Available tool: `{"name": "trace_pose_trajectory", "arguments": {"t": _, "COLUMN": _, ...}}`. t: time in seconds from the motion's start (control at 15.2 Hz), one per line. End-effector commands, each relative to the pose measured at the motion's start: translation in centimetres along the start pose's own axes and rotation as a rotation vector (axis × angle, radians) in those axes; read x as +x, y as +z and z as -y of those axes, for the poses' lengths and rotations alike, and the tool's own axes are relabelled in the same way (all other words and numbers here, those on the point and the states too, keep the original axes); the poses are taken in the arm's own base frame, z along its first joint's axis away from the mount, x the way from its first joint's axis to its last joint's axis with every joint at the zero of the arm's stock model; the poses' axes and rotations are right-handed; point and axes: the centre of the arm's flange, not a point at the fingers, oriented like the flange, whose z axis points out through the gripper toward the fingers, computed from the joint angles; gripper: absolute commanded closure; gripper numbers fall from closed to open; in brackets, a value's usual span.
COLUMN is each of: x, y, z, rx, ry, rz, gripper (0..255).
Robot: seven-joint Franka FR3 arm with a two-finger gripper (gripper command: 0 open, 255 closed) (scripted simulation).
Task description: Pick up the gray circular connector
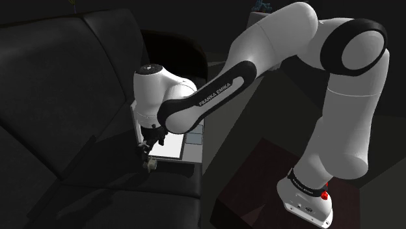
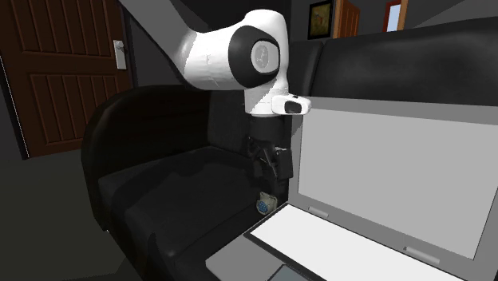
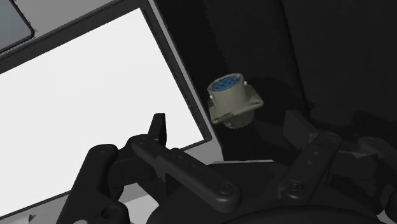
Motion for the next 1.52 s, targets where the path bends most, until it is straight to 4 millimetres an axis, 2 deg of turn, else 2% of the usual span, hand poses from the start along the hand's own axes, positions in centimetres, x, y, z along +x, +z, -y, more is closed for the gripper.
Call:
{"name": "trace_pose_trajectory", "arguments": {"t": 0.0, "x": 0.8, "y": 1.0, "z": 1.9, "rx": -0.008, "ry": -0.010, "rz": -0.007, "gripper": 0}}
{"name": "trace_pose_trajectory", "arguments": {"t": 0.46, "x": 0.6, "y": 4.7, "z": 1.8, "rx": -0.008, "ry": -0.010, "rz": -0.007, "gripper": 0}}
{"name": "trace_pose_trajectory", "arguments": {"t": 0.59, "x": 0.6, "y": 5.0, "z": 1.8, "rx": -0.008, "ry": -0.010, "rz": -0.007, "gripper": 0}}
{"name": "trace_pose_trajectory", "arguments": {"t": 0.66, "x": 0.6, "y": 5.0, "z": 1.8, "rx": -0.008, "ry": -0.010, "rz": -0.007, "gripper": 255}}
{"name": "trace_pose_trajectory", "arguments": {"t": 1.25, "x": 0.6, "y": 5.0, "z": 1.8, "rx": -0.008, "ry": -0.010, "rz": -0.007, "gripper": 255}}
{"name": "trace_pose_trajectory", "arguments": {"t": 1.45, "x": 0.7, "y": 3.5, "z": 1.8, "rx": -0.008, "ry": -0.010, "rz": -0.007, "gripper": 255}}
